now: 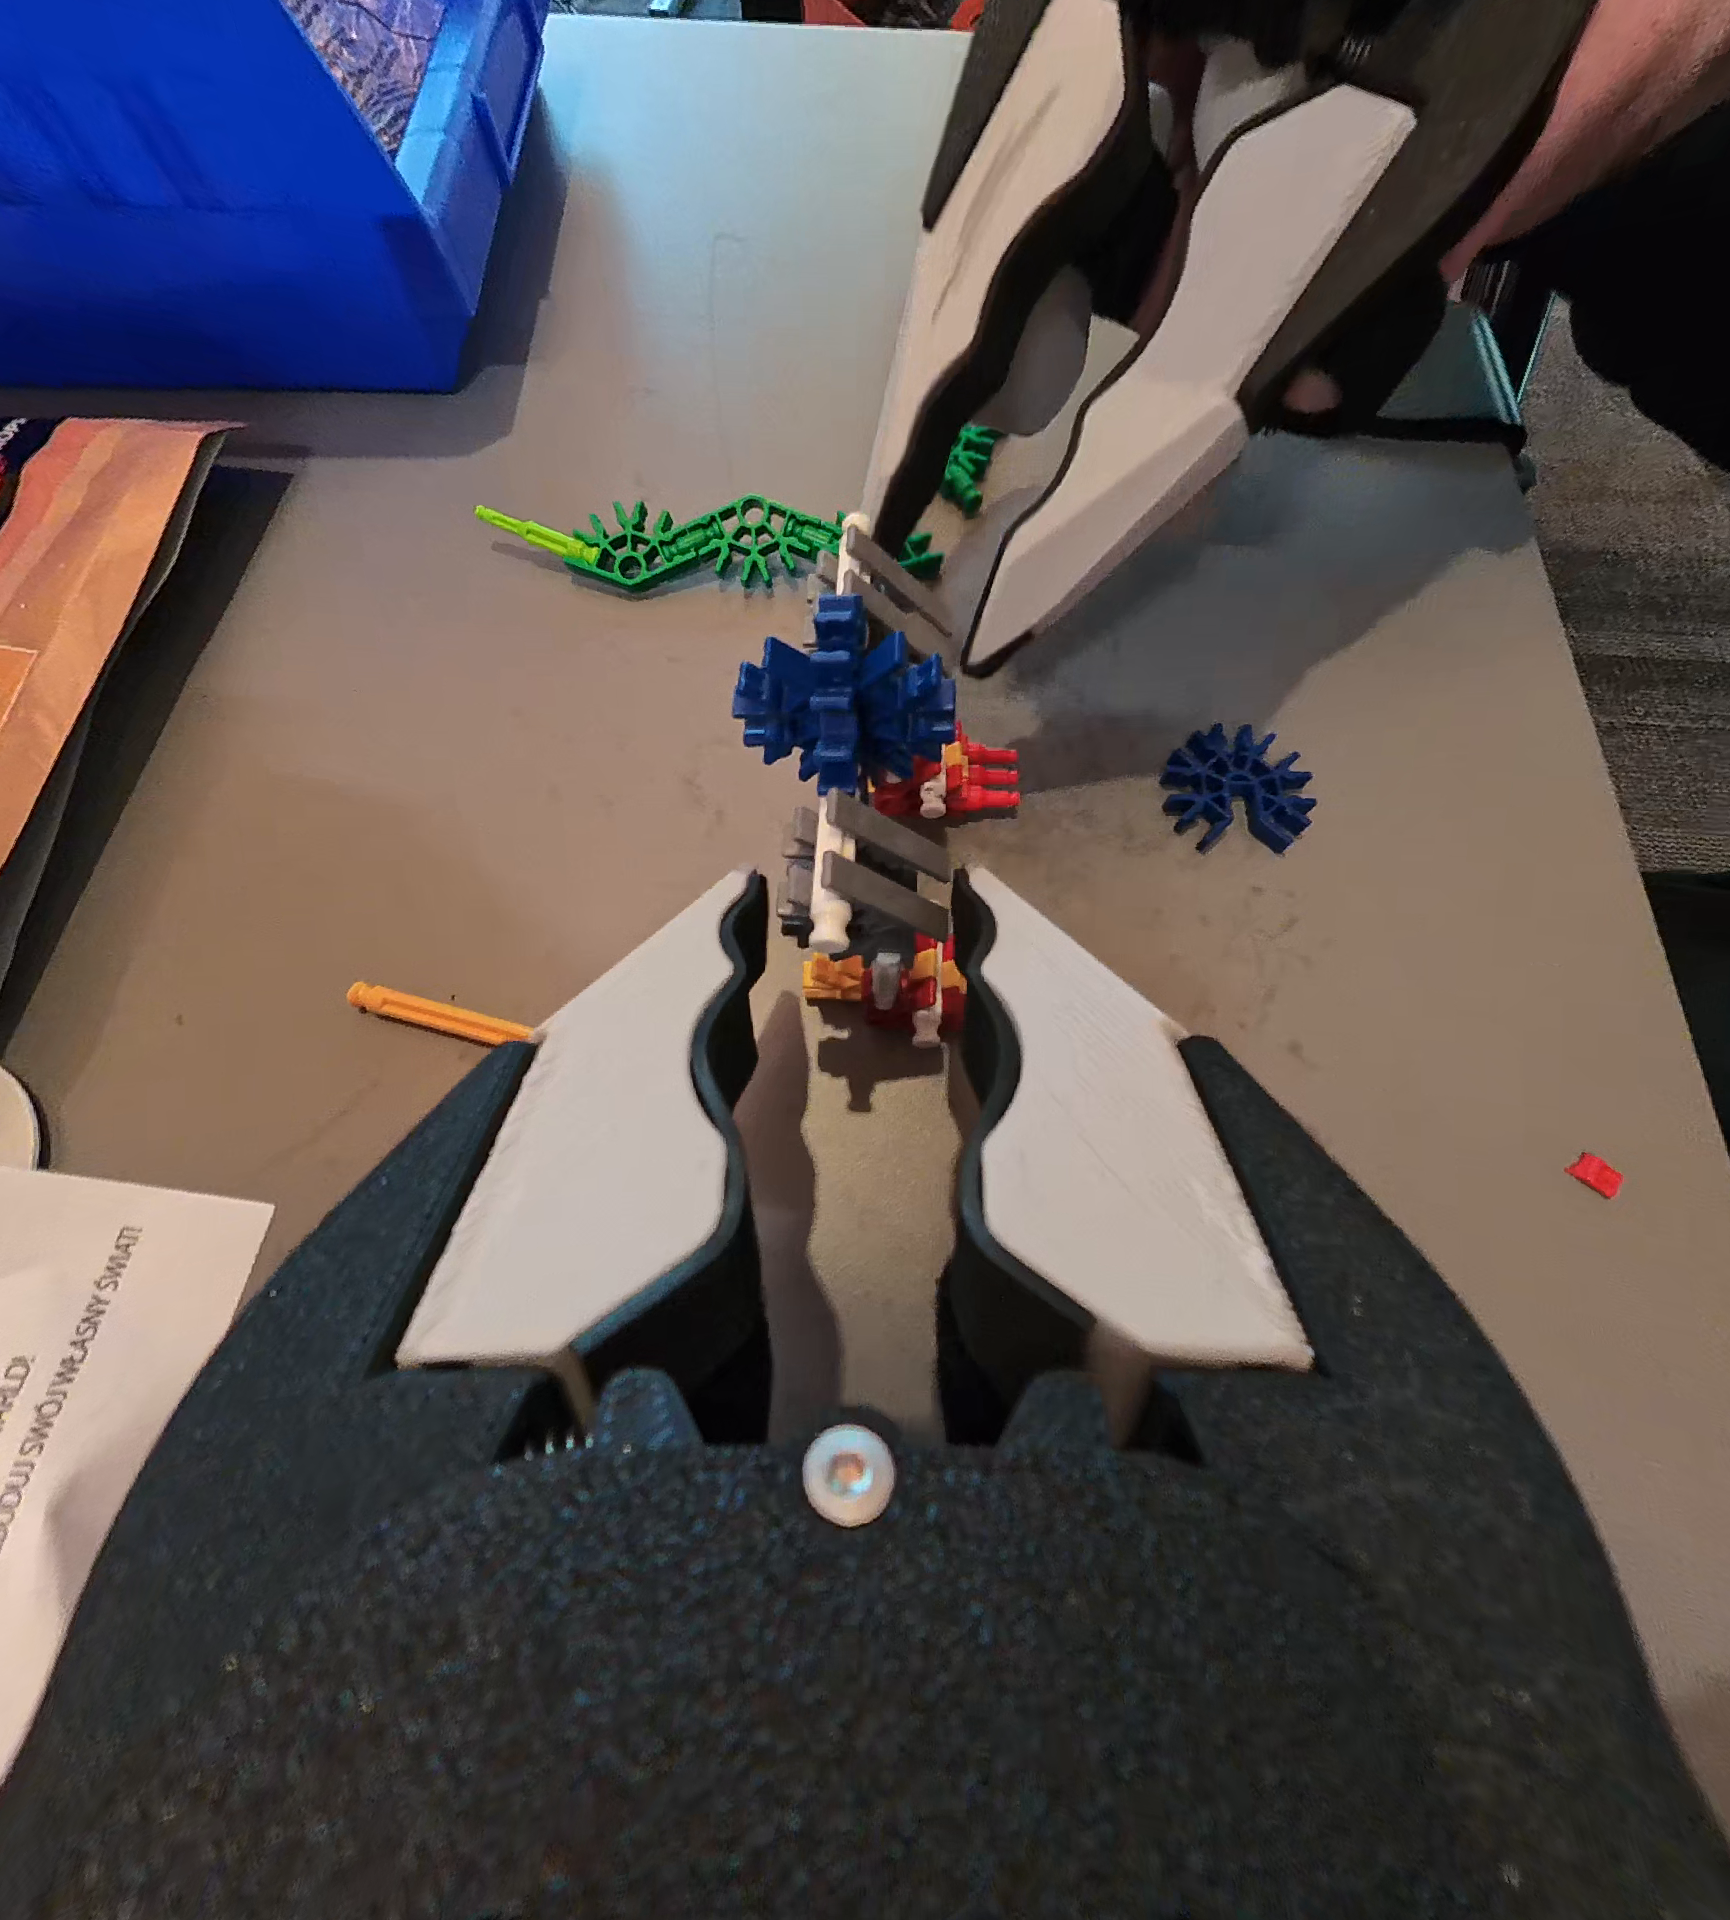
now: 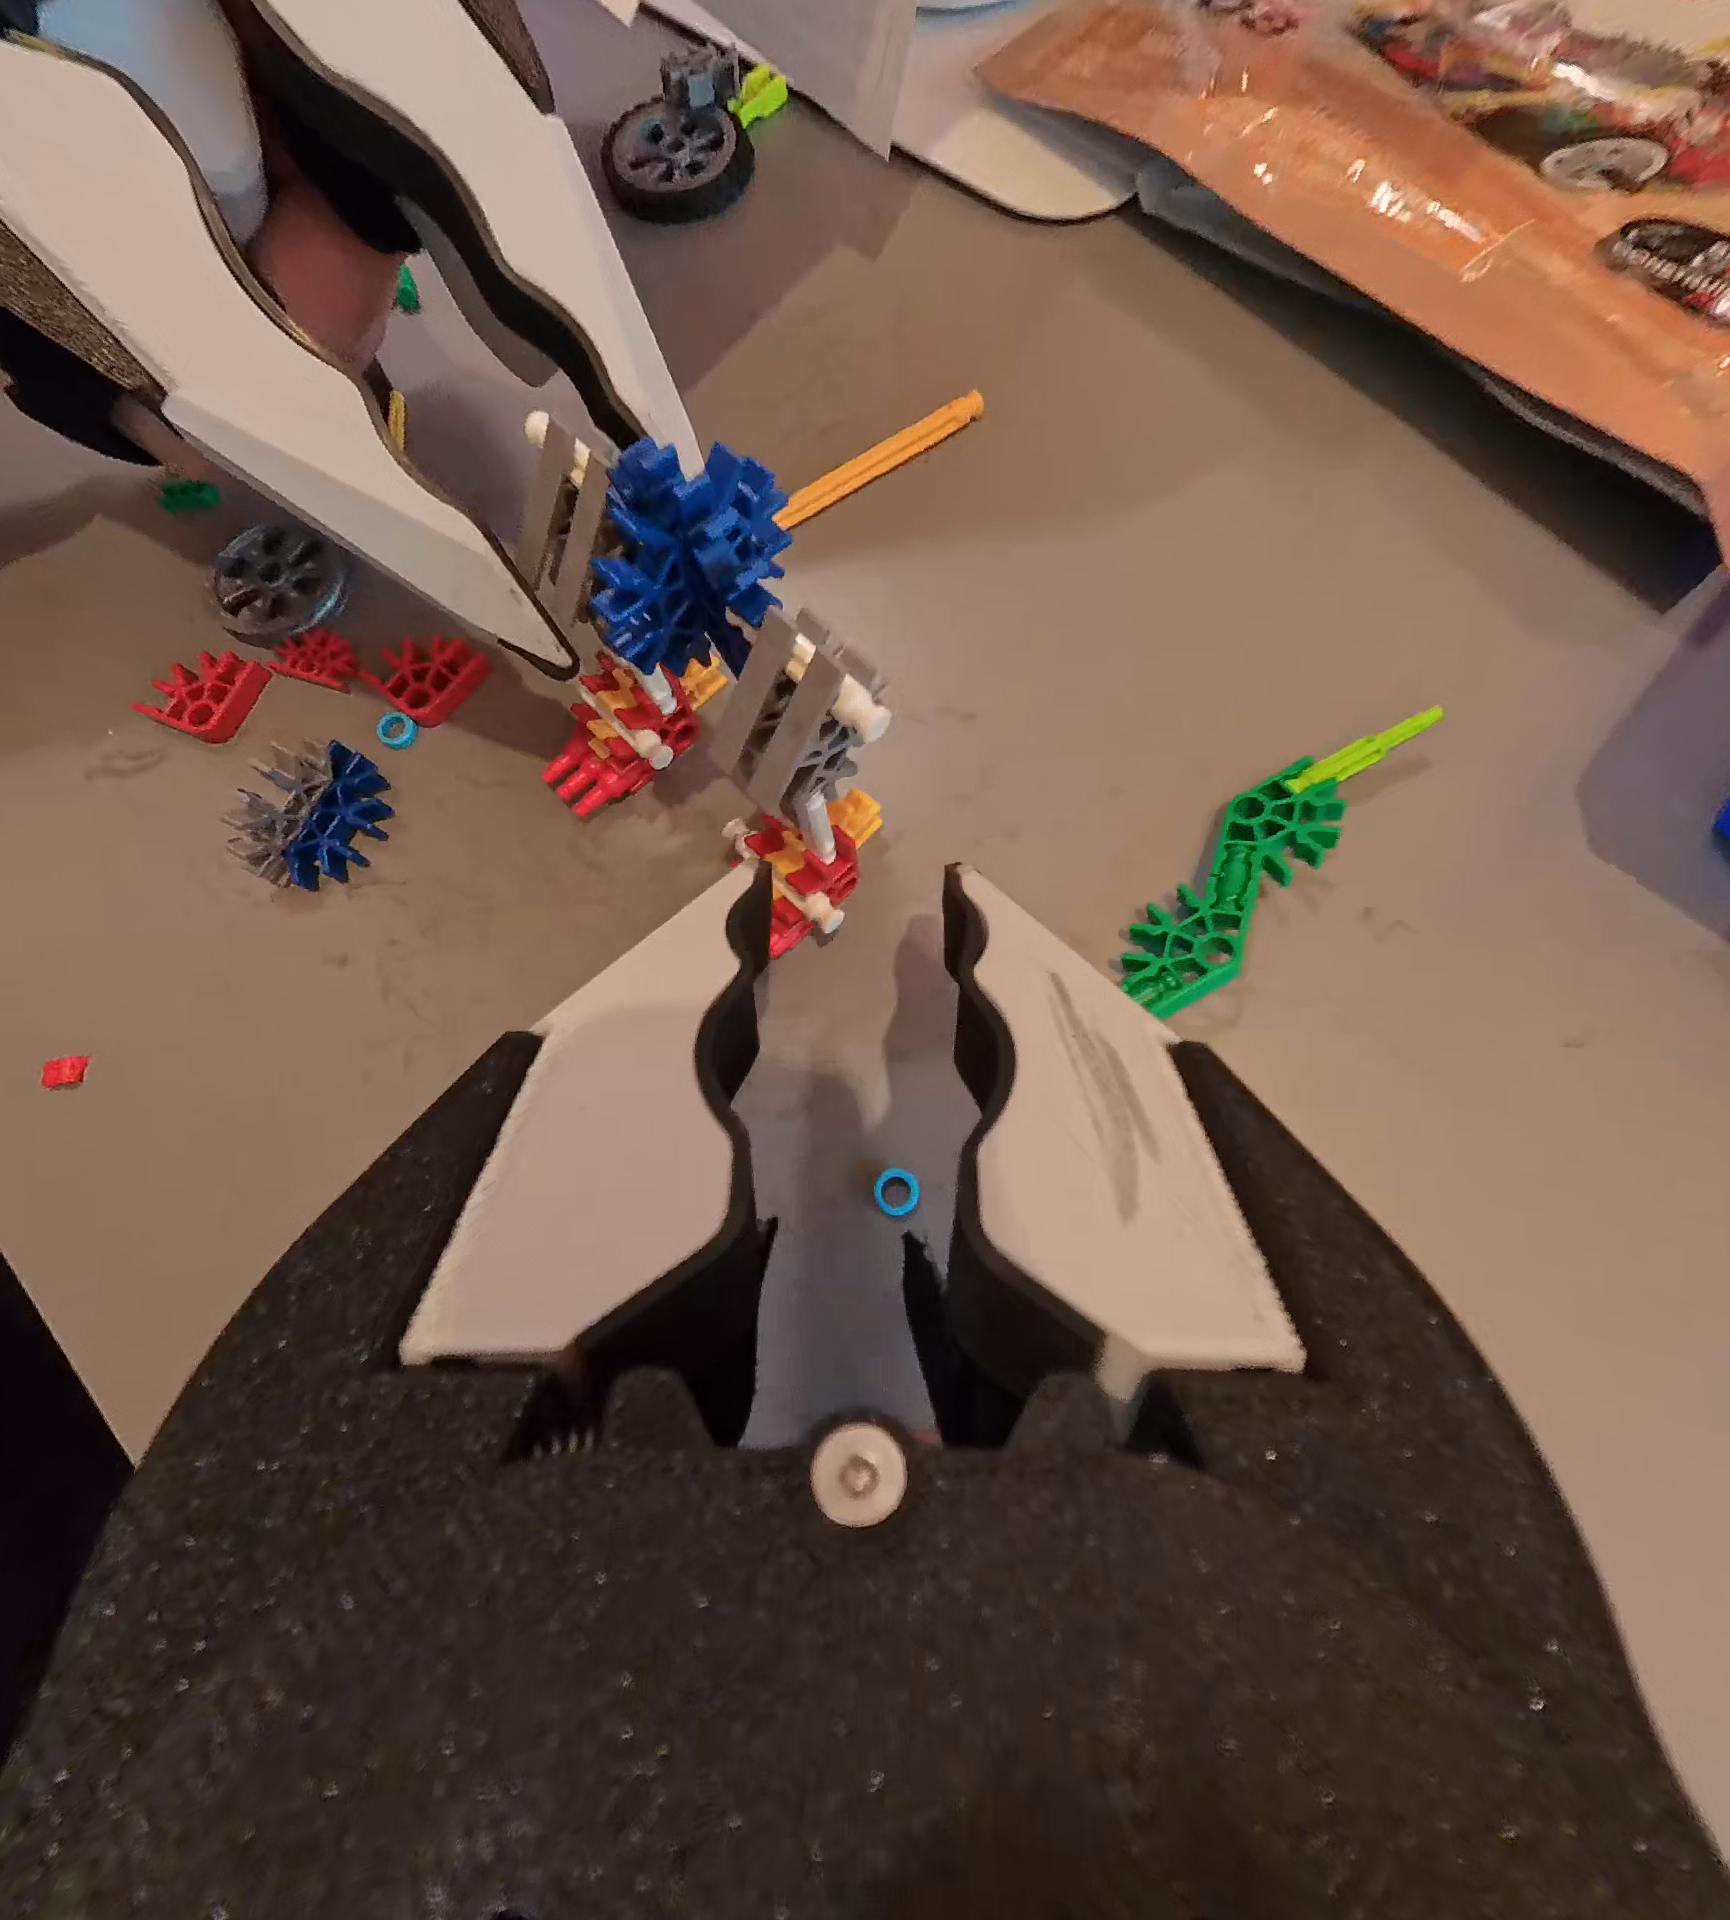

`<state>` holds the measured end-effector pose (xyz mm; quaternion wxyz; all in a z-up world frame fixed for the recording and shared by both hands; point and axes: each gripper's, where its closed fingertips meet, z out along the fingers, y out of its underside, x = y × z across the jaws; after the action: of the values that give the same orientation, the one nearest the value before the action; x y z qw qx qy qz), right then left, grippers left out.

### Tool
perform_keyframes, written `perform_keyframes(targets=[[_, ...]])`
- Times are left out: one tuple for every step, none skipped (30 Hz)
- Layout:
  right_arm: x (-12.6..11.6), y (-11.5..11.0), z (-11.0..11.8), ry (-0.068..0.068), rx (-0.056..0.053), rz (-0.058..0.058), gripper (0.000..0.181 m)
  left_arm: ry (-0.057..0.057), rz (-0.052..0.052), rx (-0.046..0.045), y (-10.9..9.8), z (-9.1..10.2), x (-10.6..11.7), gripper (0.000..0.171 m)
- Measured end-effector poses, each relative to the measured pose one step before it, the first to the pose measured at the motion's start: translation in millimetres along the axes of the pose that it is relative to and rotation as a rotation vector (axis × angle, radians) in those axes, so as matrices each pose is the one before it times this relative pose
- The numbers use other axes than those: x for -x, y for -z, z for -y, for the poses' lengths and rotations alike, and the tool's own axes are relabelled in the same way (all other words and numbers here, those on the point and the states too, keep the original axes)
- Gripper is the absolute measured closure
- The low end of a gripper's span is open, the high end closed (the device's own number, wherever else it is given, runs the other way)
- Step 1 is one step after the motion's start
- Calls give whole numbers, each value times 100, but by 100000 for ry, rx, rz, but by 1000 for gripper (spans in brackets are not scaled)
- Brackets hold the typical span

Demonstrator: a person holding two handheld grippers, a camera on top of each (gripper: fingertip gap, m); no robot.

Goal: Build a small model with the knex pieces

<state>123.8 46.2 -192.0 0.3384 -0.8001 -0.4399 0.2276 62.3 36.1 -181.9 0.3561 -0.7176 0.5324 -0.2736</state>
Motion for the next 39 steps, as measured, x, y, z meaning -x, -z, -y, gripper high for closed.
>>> perform_keyframes(targets=[[-28, 247, 294, 884, -814, -220, 149, 82, 144, -444, 87, 87, 26, 136], [-35, 264, 260, 971, -752, -414, 149, 43, 108, -651, 126, 126, 3, 135], [47, 297, 265, 1230, -997, 152, 148, -65, 311, -493, 139, 115, 17, 134], [124, 298, 211, 715, -935, 510, 148, -313, 492, -407, 178, 105, 6, 133], [105, 258, 115, 486, -443, 289, 148, -432, 140, -641, 182, 136, -91, 133], [127, 250, 109, 1043, -636, -63, 148, -524, -93, -411, 210, 97, -133, 132], [238, 193, 12, 847, -130, 448, 148, -504, 506, -80, 245, 8, -30, 131], [259, 128, -110, 692, 451, 489, 148, -251, 655, 254, 273, -102, 17, 130], [204, 49, -186, 879, 746, 159, 148, -161, 432, 525, 327, -201, -21, 130], [118, 1, -243, 666, 856, -211, 148, -257, 430, 483, 379, -247, -54, 130], [53, -17, -223, 445, 658, -377, 148, -328, 780, 285, 442, -239, 3, 130], [127, -24, -206, 573, 361, -10, 148, -72, 526, -59, 472, -268, -31, 130], [199, -19, -184, 411, 355, 383, 148, 140, 164, -129, 489, -311, -80, 130], [130, -31, -131, 240, 158, -6, 148, 186, 193, -17, 490, -358, -86, 131], [131, -2, -102, 219, 150, -77, 148, 94, 277, 455, 483, -404, -123, 132], [183, 14, -46, 348, -55, 301, 148, -222, 276, 1144, 487, -453, -224, 132], [201, 28, 16, 251, -321, 409, 148, -749, 311, 1206, 448, -429, -305, 133], [160, 15, 12, 158, -305, 194, 149, -588, -77, 993, 417, -377, -389, 134], [215, -2, 2, 359, -154, 435, 149, -170, -322, 1149, 374, -373, -442, 135], [278, -19, 4, 497, -158, 829, 149, -541, -277, 1304, 324, -413, -466, 136], [303, -64, 12, 297, -107, 916, 149, -853, -86, 1477, 309, -480, -450, 136], [288, -88, 15, 351, -71, 685, 149, -300, 566, 2028, 336, -609, -291, 137], [240, -98, 13, 555, 56, 296, 149, 412, 1477, 2914, 387, -799, -125, 138], [211, -127, 7, 624, 126, 204, 149, 279, 1953, 3186, 458, -920, -80, 138], [245, -133, 60, 590, -131, 432, 149, 250, 1708, 3005, 502, -952, -130, 139], [235, -140, 71, 187, -192, 387, 149, 464, 1905, 2081, 536, -820, -111, 141], [201, -154, 76, -22, -112, 280, 149, 816, 921, 1091, 481, -581, -277, 143], [241, -176, 56, 136, -125, 488, 149, 1376, 721, 1805, 387, -649, -330, 143], [286, -196, 58, 241, -113, 816, 149, 892, 2195, 3204, 259, -774, -85, 143], [277, -247, 44, 228, -64, 808, 149, 28, 2505, 2901, 102, -651, 9, 143], [223, -268, 12, 139, 210, 608, 149, 200, 569, 947, -22, -260, -255, 143], [209, -287, -9, 277, 365, 607, 149, 916, -397, 441, -158, -105, -380, 144], [172, -274, 23, 400, 325, 483, 149, 258, 1400, 2289, -274, -327, -122, 144], [111, -217, 67, 351, 153, 61, 149, -963, 2379, 2595, -247, -419, 12, 143], [74, -145, 103, 171, -62, -52, 149, 258, 1280, 1256, -163, -259, -75, 143], [91, -79, 135, 65, -182, 139, 149, 2295, 696, 436, -59, -158, -82, 143], [111, -23, 144, 179, -249, 75, 149, 1452, 837, 363, 68, -175, -84, 142], [81, 14, 156, 248, -302, -35, 149, -1052, 1728, -499, 284, -19, -54, 142], [101, 22, 126, 302, -183, 164, 149, -584, 2068, -1529, 564, 257, 80, 142]])
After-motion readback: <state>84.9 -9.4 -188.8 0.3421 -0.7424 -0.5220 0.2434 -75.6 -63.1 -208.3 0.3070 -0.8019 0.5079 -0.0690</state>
